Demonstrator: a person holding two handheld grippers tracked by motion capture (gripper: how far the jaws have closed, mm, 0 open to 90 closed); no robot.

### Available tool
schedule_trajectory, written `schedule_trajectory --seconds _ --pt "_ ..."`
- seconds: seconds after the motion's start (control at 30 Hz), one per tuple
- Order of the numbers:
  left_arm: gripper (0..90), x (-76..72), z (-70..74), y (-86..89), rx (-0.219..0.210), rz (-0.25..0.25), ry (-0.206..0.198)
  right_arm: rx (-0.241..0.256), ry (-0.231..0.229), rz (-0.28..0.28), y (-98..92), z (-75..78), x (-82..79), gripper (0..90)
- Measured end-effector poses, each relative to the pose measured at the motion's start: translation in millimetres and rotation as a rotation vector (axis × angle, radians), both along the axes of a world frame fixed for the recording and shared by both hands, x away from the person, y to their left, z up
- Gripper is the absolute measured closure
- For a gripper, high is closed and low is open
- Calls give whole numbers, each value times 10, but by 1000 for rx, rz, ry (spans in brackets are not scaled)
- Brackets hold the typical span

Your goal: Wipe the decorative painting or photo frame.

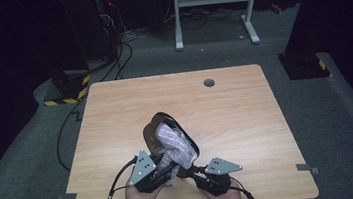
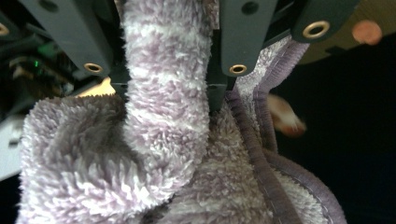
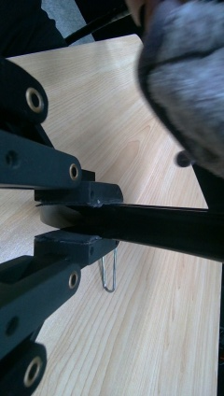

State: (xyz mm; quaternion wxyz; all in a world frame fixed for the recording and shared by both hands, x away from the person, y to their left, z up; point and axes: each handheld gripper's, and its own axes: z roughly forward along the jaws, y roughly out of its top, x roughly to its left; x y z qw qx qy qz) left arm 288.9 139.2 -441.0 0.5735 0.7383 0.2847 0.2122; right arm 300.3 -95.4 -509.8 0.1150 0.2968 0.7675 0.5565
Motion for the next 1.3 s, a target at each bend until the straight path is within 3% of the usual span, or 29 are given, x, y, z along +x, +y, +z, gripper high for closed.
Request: schedule_trajectory --seconds 0.07,0.2,0.4,0.5,0.6,0.83,0.97,1.13,1.3 --pt "673 -34 4 -2 -1 -5 12 1 -1 1 5 1 -1 786" --pt "673 -114 -5 -89 34 -35 -5 0 -4 4 13 1 -2 786" --pt "673 -38 -78 5 28 -4 0 6 -4 0 11 6 -1 786" --pt "673 68 -135 151 16 44 24 6 -7 1 9 10 4 787" --pt "673 203 -205 353 0 117 57 6 -7 1 8 9 5 787" --pt "672 463 -265 742 -17 298 92 9 -9 2 10 6 6 786" --pt "672 556 -269 849 -15 346 102 11 -9 1 11 4 4 786" --pt "674 568 -257 827 -22 335 113 11 -5 0 17 3 1 783" --pt "675 407 -233 620 -5 246 105 6 0 0 9 -3 -1 782"
